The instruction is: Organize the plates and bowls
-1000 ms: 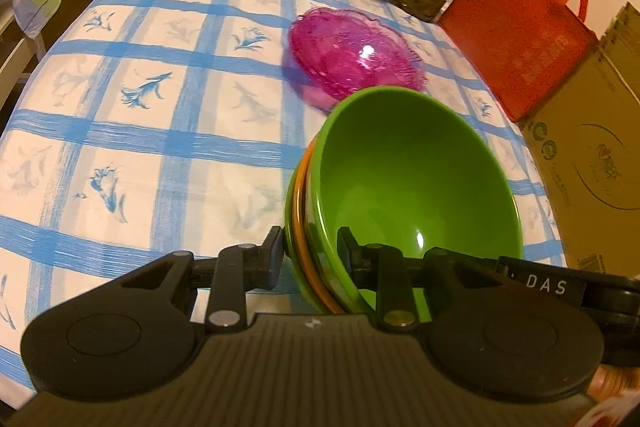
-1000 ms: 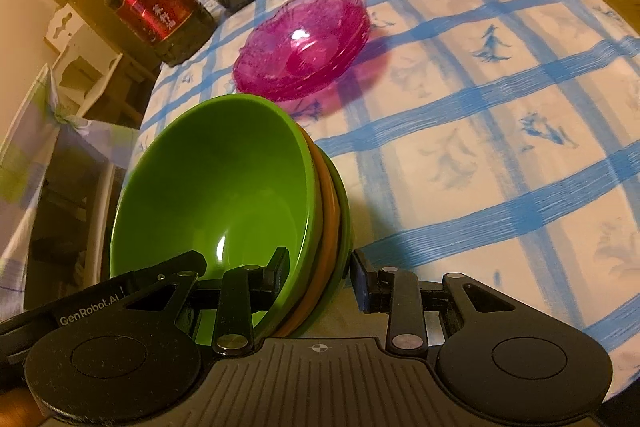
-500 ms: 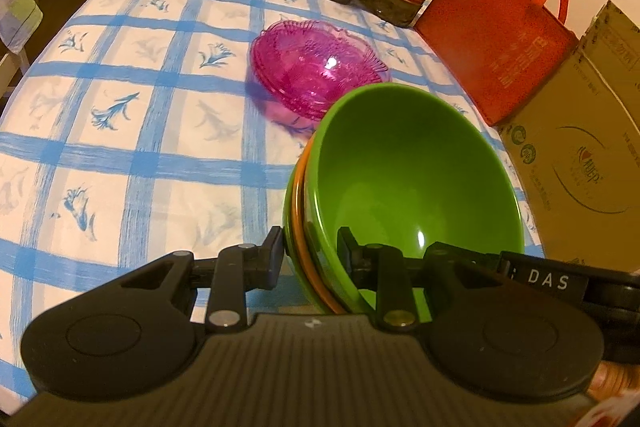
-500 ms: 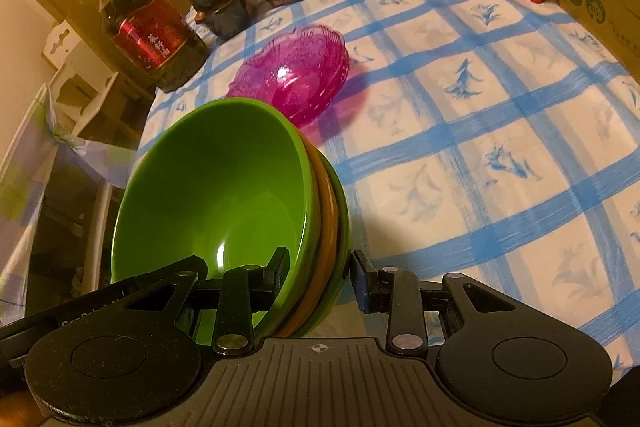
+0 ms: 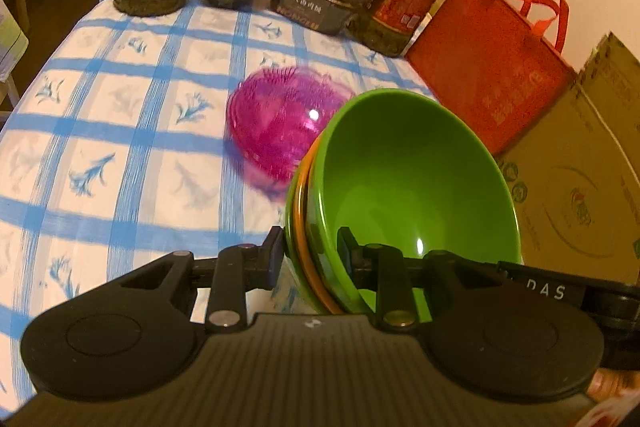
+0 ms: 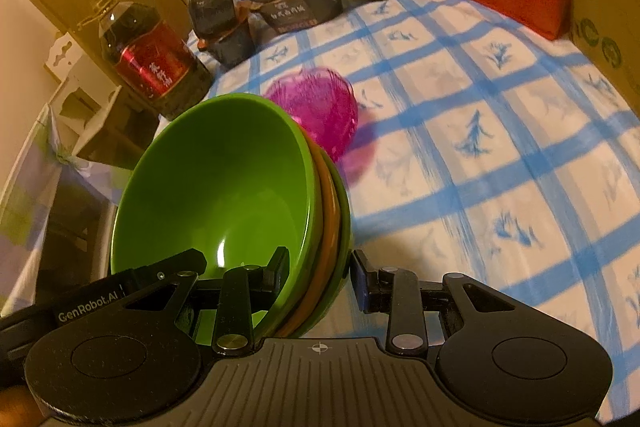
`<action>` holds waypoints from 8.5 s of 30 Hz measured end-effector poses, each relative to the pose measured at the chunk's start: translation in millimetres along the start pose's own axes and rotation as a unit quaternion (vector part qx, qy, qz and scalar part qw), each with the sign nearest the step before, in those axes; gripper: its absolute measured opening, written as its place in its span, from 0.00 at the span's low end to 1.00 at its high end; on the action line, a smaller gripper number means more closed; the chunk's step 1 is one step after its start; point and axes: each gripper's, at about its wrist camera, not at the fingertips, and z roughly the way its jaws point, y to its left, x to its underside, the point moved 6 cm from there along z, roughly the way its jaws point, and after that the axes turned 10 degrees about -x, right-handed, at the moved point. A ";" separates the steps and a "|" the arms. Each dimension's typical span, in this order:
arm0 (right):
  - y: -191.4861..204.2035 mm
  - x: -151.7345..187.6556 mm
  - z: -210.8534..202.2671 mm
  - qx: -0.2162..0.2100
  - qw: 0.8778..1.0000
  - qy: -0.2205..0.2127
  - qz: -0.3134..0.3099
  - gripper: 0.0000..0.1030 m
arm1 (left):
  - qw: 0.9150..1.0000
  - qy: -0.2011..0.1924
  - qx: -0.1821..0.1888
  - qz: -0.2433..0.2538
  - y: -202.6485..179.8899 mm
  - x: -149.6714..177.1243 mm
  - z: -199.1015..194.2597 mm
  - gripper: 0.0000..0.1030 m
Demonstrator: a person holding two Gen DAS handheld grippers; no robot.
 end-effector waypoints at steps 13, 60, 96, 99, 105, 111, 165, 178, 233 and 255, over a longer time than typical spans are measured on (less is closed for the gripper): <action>2.3 -55.6 34.2 -0.001 1.000 0.002 -0.014 0.32 | 1.000 0.000 -0.001 -0.009 -1.2 -51.9 33.7 0.24; -31.8 -117.8 155.6 -0.011 0.999 0.039 -0.020 0.32 | 0.999 0.017 -0.036 -0.012 21.3 -104.6 146.7 0.25; -17.8 -102.1 92.5 -0.026 0.999 -0.001 -0.029 0.59 | 0.999 -0.030 -0.028 -0.030 24.4 -89.5 82.7 0.60; -14.5 -96.2 82.1 -0.024 0.999 -0.001 -0.032 0.59 | 0.998 -0.041 -0.028 -0.027 24.7 -84.5 70.7 0.64; -13.9 -80.3 61.0 -0.026 0.999 -0.006 -0.024 0.60 | 0.998 -0.051 -0.031 -0.020 26.8 -68.2 49.7 0.71; -15.0 -54.9 41.8 -0.030 0.999 -0.006 -0.015 0.60 | 0.998 -0.058 -0.036 -0.017 31.4 -44.8 31.3 0.76; 15.2 163.8 -94.6 0.020 0.983 -0.045 -0.175 0.60 | 0.991 -0.081 -0.104 0.034 32.0 176.6 -114.5 0.87; 7.2 178.0 -93.2 0.033 0.983 -0.038 -0.177 0.60 | 0.990 -0.082 -0.104 0.038 28.3 190.2 -115.5 0.88; 10.0 181.7 -92.1 0.034 0.982 -0.041 -0.182 0.60 | 0.990 -0.084 -0.103 0.041 25.5 193.1 -116.6 0.89; 9.1 182.5 -92.1 0.034 0.982 -0.040 -0.181 0.60 | 0.990 -0.084 -0.103 0.041 25.8 193.0 -116.9 0.89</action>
